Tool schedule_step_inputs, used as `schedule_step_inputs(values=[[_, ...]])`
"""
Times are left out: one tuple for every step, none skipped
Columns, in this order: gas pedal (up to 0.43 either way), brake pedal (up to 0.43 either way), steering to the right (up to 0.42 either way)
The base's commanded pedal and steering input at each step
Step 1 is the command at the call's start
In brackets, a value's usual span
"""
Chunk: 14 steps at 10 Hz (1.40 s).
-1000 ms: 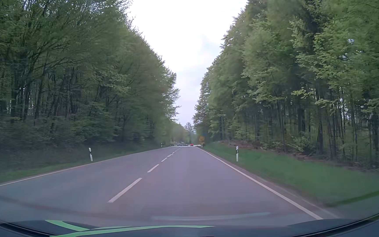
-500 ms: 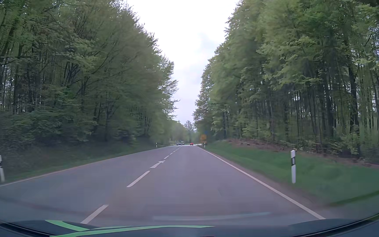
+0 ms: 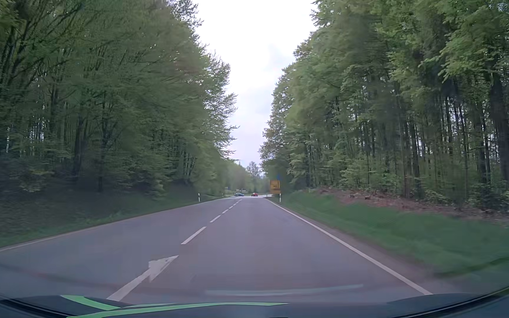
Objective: Follow the waypoints while adhering to traffic rules and regulations
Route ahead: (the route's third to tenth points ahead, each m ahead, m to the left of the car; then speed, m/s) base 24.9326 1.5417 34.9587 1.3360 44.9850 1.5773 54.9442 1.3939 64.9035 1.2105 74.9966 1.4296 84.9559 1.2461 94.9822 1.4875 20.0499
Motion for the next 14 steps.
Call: schedule_step_inputs(values=[[0.0,0.0,0.0],[0.0,0.0,0.0],[0.0,0.0,0.0],[0.0,0.0,-0.001],[0.0,0.0,0.0],[0.0,0.0,-0.001],[0.0,0.0,-0.002],[0.0,0.0,-0.001],[0.0,0.0,-0.002],[0.0,0.0,-0.001],[0.0,0.0,-0.001],[0.0,0.0,-0.001],[0.0,0.0,-0.001],[0.0,0.0,0.0]])
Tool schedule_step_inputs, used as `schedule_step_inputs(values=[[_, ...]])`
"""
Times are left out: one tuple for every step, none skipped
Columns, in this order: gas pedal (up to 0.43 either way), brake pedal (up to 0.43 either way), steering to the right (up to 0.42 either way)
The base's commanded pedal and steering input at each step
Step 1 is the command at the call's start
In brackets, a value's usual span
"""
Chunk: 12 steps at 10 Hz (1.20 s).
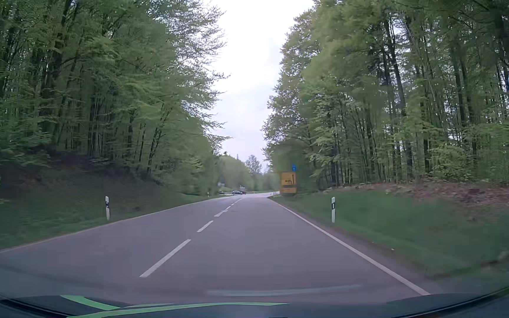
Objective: Follow the waypoints while adhering to traffic rules and regulations
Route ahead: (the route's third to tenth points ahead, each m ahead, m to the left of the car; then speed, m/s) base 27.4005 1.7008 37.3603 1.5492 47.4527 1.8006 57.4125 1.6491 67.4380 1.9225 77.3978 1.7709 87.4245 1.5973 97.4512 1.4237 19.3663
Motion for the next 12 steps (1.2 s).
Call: schedule_step_inputs(values=[[0.0,0.0,0.0],[0.0,0.0,0.0],[0.0,0.0,0.0],[0.0,0.0,0.0],[0.0,0.0,0.0],[0.0,0.006,-0.001],[0.0,0.018,-0.001],[0.0,0.024,-0.001],[0.0,0.024,0.0],[0.0,0.03,-0.001],[0.0,0.043,-0.001],[0.0,0.049,-0.001]])
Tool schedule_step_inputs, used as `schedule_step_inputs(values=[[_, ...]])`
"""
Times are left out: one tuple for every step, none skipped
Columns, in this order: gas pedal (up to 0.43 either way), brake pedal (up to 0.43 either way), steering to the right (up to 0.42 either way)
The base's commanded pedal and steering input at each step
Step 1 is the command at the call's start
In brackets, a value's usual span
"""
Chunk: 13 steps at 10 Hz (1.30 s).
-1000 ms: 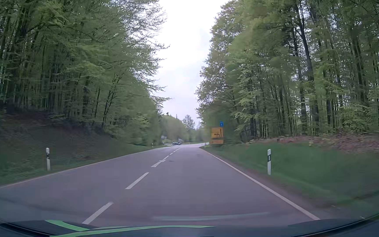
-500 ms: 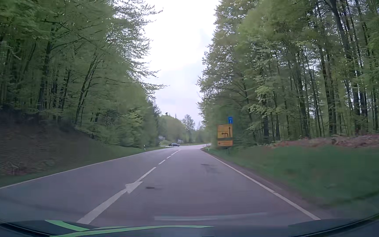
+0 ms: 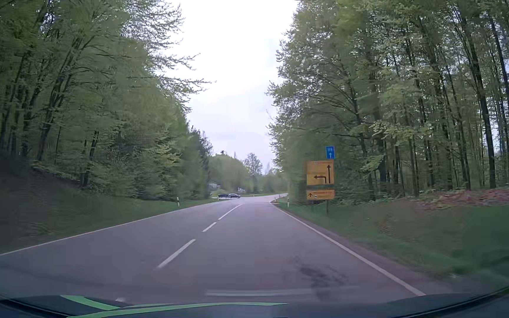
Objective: Follow the waypoints while adhering to traffic rules and regulations
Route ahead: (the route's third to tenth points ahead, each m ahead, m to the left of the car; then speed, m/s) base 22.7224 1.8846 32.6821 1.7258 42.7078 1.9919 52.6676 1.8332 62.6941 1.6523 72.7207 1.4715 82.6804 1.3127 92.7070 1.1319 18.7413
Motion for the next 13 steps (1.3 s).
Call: schedule_step_inputs(values=[[0.0,0.049,-0.001],[0.0,0.061,-0.001],[0.0,0.061,-0.001],[0.0,0.061,-0.001],[0.0,0.073,-0.001],[0.0,0.073,-0.001],[0.0,0.073,-0.001],[0.0,0.073,-0.001],[0.0,0.085,-0.001],[0.0,0.091,0.0],[0.0,0.091,0.0],[0.0,0.098,-0.001],[0.0,0.098,0.0]])
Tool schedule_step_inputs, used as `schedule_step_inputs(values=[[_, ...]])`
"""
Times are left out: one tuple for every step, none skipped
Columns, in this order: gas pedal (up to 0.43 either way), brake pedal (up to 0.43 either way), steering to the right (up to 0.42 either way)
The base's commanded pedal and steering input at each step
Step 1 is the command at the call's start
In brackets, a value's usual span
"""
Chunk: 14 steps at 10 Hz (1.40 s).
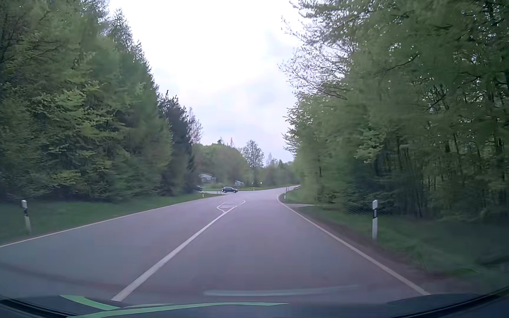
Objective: Follow the waypoints while adhering to traffic rules and regulations
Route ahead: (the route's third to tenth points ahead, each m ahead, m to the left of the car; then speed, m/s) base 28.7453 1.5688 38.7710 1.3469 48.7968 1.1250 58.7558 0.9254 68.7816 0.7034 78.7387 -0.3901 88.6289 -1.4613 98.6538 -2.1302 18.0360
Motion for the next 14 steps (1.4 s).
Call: schedule_step_inputs(values=[[0.0,0.098,0.0],[0.0,0.104,0.0],[0.0,0.11,0.0],[0.0,0.116,-0.001],[0.0,0.122,0.0],[0.0,0.134,-0.001],[0.0,0.14,-0.001],[0.0,0.152,-0.001],[0.0,0.165,-0.002],[0.0,0.165,-0.003],[0.0,0.171,-0.003],[0.0,0.177,-0.003],[0.0,0.183,-0.003],[0.0,0.201,-0.004]])
